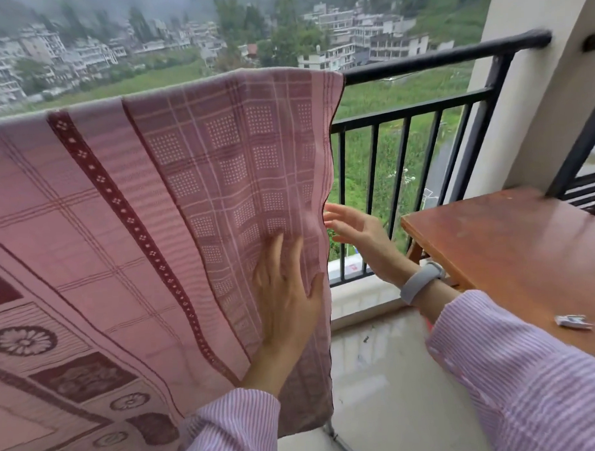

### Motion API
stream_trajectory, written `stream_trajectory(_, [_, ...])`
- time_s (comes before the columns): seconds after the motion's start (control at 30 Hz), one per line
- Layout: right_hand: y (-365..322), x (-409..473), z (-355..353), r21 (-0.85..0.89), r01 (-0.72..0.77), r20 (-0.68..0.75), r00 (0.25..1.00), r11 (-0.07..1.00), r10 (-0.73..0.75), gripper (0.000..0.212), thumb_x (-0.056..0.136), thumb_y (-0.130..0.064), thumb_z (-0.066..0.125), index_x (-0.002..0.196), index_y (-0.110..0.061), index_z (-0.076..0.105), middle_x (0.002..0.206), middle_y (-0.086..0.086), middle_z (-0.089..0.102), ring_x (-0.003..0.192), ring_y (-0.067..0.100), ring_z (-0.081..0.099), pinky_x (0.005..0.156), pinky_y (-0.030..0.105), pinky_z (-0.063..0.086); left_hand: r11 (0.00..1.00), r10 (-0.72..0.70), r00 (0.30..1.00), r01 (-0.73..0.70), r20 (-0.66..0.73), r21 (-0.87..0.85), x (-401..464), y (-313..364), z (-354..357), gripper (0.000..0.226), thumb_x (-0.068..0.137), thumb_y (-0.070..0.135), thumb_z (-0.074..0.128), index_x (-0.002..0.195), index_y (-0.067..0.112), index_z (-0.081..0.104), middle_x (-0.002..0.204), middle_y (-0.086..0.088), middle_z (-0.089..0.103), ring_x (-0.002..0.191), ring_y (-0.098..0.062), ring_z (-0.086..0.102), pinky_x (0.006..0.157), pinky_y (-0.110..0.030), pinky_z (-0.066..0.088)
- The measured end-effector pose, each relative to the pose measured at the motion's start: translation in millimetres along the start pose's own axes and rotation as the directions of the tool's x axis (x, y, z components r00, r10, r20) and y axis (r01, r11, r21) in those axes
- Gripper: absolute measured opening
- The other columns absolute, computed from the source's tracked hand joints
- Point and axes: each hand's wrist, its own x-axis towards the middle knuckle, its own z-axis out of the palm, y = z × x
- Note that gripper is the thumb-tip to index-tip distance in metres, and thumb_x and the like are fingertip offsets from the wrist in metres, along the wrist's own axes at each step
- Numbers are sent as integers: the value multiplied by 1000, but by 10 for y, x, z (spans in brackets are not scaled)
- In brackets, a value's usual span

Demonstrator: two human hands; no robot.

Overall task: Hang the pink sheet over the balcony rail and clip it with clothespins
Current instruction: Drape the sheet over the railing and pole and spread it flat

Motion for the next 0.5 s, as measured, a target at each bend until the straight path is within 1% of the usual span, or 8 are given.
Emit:
stream_trajectory(0.07, [73, 39, -3, -71, -12, 27, 1000, 997, 14, 38, 89, -9, 53, 125, -17, 49, 119, 6, 58, 108, 17, 56, 94, 33, 46, 999, -27, 999, 25, -40, -39, 32, 49, 73, 54, 82, 34, 57, 128, 13, 36, 138, -17, 37, 129, -28, 30, 103, -48, 33])
stream_trajectory(0.1, [111, 66, 4, -93, -21, 40, 999, 995, 25, 39, 88, -10, 55, 126, -17, 49, 119, 5, 58, 109, 17, 55, 93, 33, 46, 998, -48, 997, 45, -56, -45, 46, 65, 110, 58, 80, 30, 63, 128, 12, 35, 138, -18, 37, 129, -28, 29, 103, -49, 32])
stream_trajectory(0.17, [172, 106, 31, -99, -43, 26, 999, 994, 45, 34, 87, -12, 58, 120, -17, 55, 111, 6, 62, 104, 17, 57, 88, 29, 47, 994, -103, 993, 99, -62, -54, 62, 91, 185, 69, 73, 26, 73, 128, 13, 33, 138, -19, 37, 129, -33, 30, 101, -50, 32])
stream_trajectory(0.27, [203, 169, 75, -66, -64, -42, 997, 996, 62, 22, 85, -9, 59, 107, -10, 62, 96, 10, 64, 89, 15, 59, 77, 17, 51, 987, -152, 987, 150, -55, -50, 116, 104, 318, 79, 62, 23, 81, 124, 14, 33, 139, -22, 37, 129, -41, 32, 99, -52, 33])
stream_trajectory(0.3, [200, 191, 87, -68, -66, -60, 996, 995, 62, 19, 85, -8, 59, 103, -8, 63, 91, 9, 64, 83, 13, 58, 73, 14, 50, 987, -159, 986, 157, -50, -43, 140, 105, 359, 78, 61, 22, 81, 123, 14, 34, 140, -23, 35, 130, -41, 30, 99, -54, 33])
stream_trajectory(0.37, [196, 231, 93, -95, -62, -91, 994, 994, 53, 12, 86, -7, 58, 95, -4, 64, 80, 1, 62, 73, 7, 54, 66, 10, 47, 983, -178, 982, 176, -58, -43, 183, 106, 416, 68, 64, 19, 79, 119, 14, 38, 144, -22, 30, 133, -38, 26, 101, -56, 34])
stream_trajectory(0.43, [201, 244, 71, -131, -39, -112, 993, 991, 25, 8, 89, -9, 52, 90, -6, 60, 77, -2, 58, 72, 9, 53, 68, 16, 46, 978, -199, 976, 191, -94, -85, 209, 87, 450, 54, 69, 14, 74, 112, 13, 43, 144, -21, 31, 134, -35, 26, 100, -57, 36])
stream_trajectory(0.5, [228, 218, 21, -162, 2, -111, 994, 987, -20, 9, 92, -8, 46, 88, -8, 54, 80, 3, 56, 75, 15, 51, 71, 28, 45, 977, -174, 973, 151, -150, -148, 197, 45, 455, 42, 71, 10, 69, 106, 10, 45, 140, -21, 36, 131, -36, 31, 98, -52, 39])
